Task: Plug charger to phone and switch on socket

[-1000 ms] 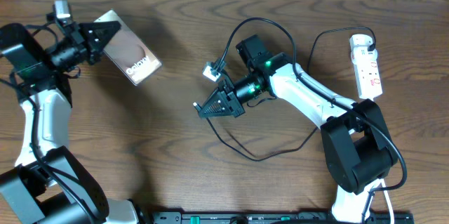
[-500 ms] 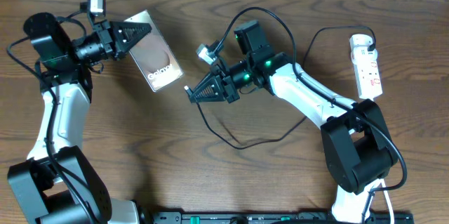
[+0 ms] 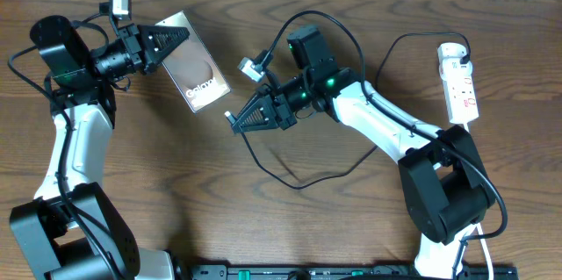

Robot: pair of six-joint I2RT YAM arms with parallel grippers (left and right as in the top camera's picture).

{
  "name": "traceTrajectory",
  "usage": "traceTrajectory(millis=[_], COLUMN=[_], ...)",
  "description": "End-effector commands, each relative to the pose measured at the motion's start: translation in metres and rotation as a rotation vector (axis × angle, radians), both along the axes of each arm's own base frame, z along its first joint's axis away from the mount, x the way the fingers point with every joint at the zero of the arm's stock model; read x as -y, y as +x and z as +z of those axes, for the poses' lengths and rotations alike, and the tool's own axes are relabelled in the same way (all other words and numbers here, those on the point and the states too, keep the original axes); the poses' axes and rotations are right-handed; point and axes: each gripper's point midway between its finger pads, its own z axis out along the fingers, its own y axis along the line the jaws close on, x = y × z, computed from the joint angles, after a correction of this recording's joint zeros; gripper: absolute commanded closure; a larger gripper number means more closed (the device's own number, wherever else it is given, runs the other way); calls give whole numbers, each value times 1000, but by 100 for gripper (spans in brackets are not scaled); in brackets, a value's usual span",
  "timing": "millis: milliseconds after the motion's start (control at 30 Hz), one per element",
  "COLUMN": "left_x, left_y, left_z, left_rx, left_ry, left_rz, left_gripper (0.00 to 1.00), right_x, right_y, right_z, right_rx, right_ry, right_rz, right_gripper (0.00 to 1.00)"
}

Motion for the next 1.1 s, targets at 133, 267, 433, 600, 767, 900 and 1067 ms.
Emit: traceTrajectory(millis=[133,267,433,600,767,900,1067], left_x=[0,1,8,13,13,13,14], left_y=[-2,-2,-3,-4,-4,-5,-5], left_z=[13,13,13,13,13,14,13], left_rx=[33,17,17,17,10,1,0], left_ry=[8,0,0,-1,-4,-9,-10], left_rz=[-4,-6,-23,-35,-37,-43,-44], left_gripper=[93,93,93,93,93,93,93], right_x=[-3,-3,-5,-5,-7,-8,-10], right_y=[-3,0,2,3,7,11,16], right_z=[5,4,2,2,-1,-3,1], right_rx=[-10,-16,-20,-14,-7,-16,0], right_ry=[16,0,-18,-13,-31,-54,-42], right_rz=[29,14,-2,-2,-27,-52,-62], right_gripper=[99,99,99,99,99,99,99])
